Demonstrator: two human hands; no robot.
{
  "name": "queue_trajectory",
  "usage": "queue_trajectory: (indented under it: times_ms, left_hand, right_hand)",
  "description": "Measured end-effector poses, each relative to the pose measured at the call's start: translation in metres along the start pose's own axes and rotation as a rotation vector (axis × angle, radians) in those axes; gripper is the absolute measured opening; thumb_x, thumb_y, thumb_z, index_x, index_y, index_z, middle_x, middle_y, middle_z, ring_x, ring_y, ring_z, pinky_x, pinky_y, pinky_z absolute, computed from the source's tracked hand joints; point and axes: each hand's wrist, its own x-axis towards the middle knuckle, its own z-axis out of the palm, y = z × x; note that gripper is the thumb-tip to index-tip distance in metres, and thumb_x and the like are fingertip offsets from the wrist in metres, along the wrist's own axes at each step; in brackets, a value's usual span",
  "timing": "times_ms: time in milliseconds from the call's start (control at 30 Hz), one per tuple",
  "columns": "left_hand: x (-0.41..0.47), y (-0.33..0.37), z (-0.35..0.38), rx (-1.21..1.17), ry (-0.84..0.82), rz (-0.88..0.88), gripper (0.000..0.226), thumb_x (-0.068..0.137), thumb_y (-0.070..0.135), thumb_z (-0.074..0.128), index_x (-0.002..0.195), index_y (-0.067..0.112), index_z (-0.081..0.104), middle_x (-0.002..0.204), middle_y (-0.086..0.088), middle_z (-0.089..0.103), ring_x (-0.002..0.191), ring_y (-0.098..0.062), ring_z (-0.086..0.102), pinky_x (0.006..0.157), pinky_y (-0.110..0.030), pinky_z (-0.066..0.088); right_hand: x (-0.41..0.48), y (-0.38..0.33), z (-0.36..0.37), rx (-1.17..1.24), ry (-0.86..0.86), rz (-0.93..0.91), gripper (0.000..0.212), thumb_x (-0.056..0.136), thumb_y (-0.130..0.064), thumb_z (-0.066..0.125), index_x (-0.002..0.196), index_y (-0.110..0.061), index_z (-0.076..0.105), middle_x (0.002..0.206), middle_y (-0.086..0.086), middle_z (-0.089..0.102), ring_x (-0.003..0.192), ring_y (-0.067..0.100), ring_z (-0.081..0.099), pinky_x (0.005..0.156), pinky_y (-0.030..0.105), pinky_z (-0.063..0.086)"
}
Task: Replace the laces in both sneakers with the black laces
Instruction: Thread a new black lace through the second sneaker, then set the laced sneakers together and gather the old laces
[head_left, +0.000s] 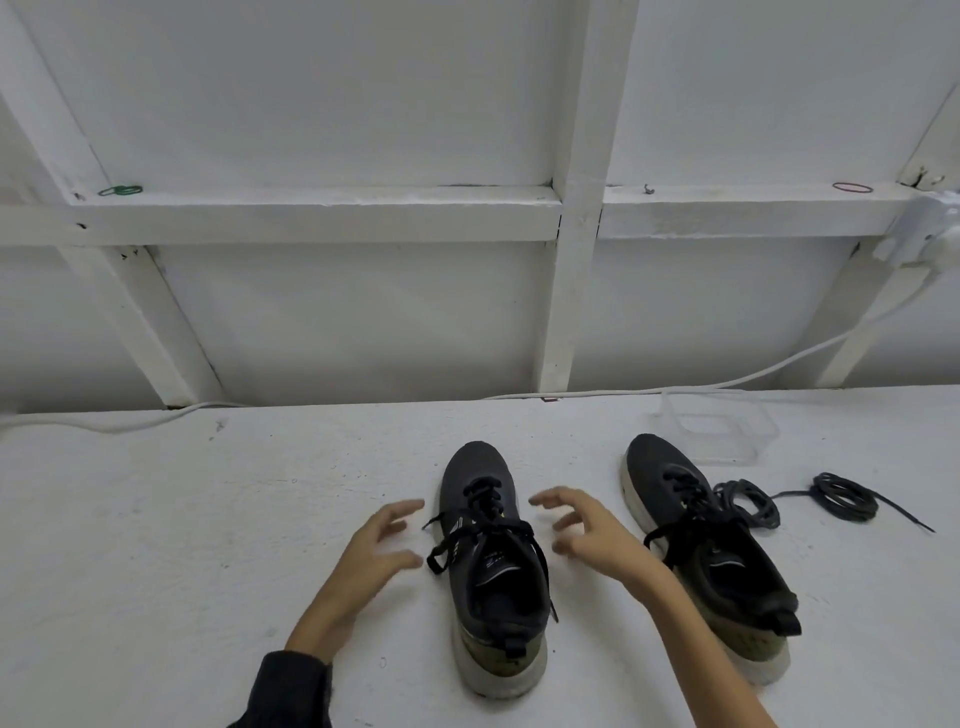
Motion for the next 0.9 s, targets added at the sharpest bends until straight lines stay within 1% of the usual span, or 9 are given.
queue_trajectory:
  times_ms: [100, 200, 267, 333, 567, 667, 733, 800, 900]
  left_hand:
    - [-0.003, 0.011, 0.033, -0.295, 0.15, 0.021, 0.051, 0.076, 0.035, 0.063, 0.126, 0.037, 0.054, 0.139, 0.01, 0.048, 0.132, -0.006, 0.04, 0.11, -0.033, 0.035]
    - [-0.008, 0.019, 0.071, -0.426, 0.168, 0.038, 0.038, 0.097, 0.032, 0.054, 0.134, 0.032, 0.048, 0.138, 0.013, 0.051, 0.121, 0.006, 0.049, 0.094, -0.012, 0.04]
    - [-0.007, 0.015, 0.089, -0.381, 0.18, 0.023, 0.046, 0.1, 0.029, 0.047, 0.145, 0.027, 0.037, 0.149, 0.013, 0.037, 0.134, 0.001, 0.037, 0.107, -0.02, 0.035]
    - [-0.004, 0.014, 0.094, -0.342, 0.183, 0.01, 0.051, 0.101, 0.03, 0.044, 0.15, 0.026, 0.028, 0.155, 0.013, 0.024, 0.144, -0.004, 0.021, 0.118, -0.03, 0.023]
    - [0.003, 0.017, 0.089, -0.353, 0.147, 0.018, 0.053, 0.102, 0.03, 0.043, 0.151, 0.026, 0.024, 0.156, 0.015, 0.019, 0.145, -0.003, 0.016, 0.117, -0.027, 0.019]
    - [0.002, 0.016, 0.086, -0.376, 0.147, 0.023, 0.054, 0.1, 0.033, 0.045, 0.151, 0.026, 0.026, 0.157, 0.015, 0.021, 0.146, -0.004, 0.016, 0.121, -0.032, 0.017]
    - [-0.001, 0.015, 0.084, -0.389, 0.145, 0.031, 0.056, 0.099, 0.036, 0.046, 0.15, 0.027, 0.027, 0.156, 0.015, 0.023, 0.146, -0.004, 0.016, 0.122, -0.033, 0.016]
    - [-0.004, 0.015, 0.085, -0.399, 0.147, 0.04, 0.058, 0.096, 0.039, 0.048, 0.15, 0.029, 0.028, 0.156, 0.017, 0.023, 0.145, -0.002, 0.016, 0.12, -0.029, 0.016]
    - [-0.008, 0.017, 0.088, -0.402, 0.127, 0.062, 0.07, 0.086, 0.051, 0.051, 0.149, 0.032, 0.028, 0.154, 0.02, 0.023, 0.145, -0.001, 0.016, 0.12, -0.03, 0.016]
  right_hand:
    - [0.004, -0.008, 0.017, 0.235, 0.145, -0.061, 0.032, 0.098, -0.021, 0.055, 0.125, -0.036, 0.056, 0.136, -0.012, 0.052, 0.116, 0.004, 0.053, 0.098, 0.029, 0.047]
    - [0.004, -0.014, 0.05, 0.431, 0.128, -0.06, 0.048, 0.097, -0.051, 0.051, 0.139, -0.028, 0.051, 0.14, -0.012, 0.054, 0.125, 0.004, 0.051, 0.111, 0.033, 0.039]
    - [0.007, -0.01, 0.071, 0.514, 0.108, -0.05, 0.066, 0.088, -0.068, 0.053, 0.143, -0.033, 0.046, 0.144, -0.012, 0.051, 0.133, 0.006, 0.046, 0.115, 0.039, 0.034]
    - [0.011, -0.004, 0.082, 0.595, 0.106, -0.028, 0.076, 0.081, -0.076, 0.055, 0.145, -0.037, 0.042, 0.149, -0.013, 0.046, 0.138, 0.008, 0.042, 0.117, 0.043, 0.031]
    - [0.007, -0.014, 0.07, 0.565, 0.087, -0.021, 0.081, 0.078, -0.078, 0.055, 0.146, -0.036, 0.041, 0.149, -0.014, 0.046, 0.136, 0.007, 0.043, 0.117, 0.042, 0.032]
    - [-0.006, -0.033, 0.05, 0.425, 0.048, -0.031, 0.056, 0.093, -0.054, 0.054, 0.145, -0.035, 0.043, 0.144, -0.02, 0.046, 0.133, 0.002, 0.043, 0.113, 0.028, 0.033]
    - [-0.011, -0.033, 0.034, 0.353, 0.045, -0.048, 0.05, 0.096, -0.043, 0.055, 0.144, -0.038, 0.041, 0.139, -0.028, 0.039, 0.132, -0.003, 0.035, 0.107, 0.02, 0.028]
    - [-0.017, -0.03, 0.016, 0.285, 0.062, -0.028, 0.053, 0.094, -0.045, 0.058, 0.144, -0.041, 0.04, 0.143, -0.024, 0.036, 0.137, 0.001, 0.029, 0.111, 0.026, 0.025]
    - [-0.028, -0.029, -0.002, 0.19, 0.088, -0.023, 0.045, 0.092, -0.045, 0.06, 0.135, -0.048, 0.047, 0.152, -0.017, 0.036, 0.143, 0.006, 0.027, 0.115, 0.032, 0.024]
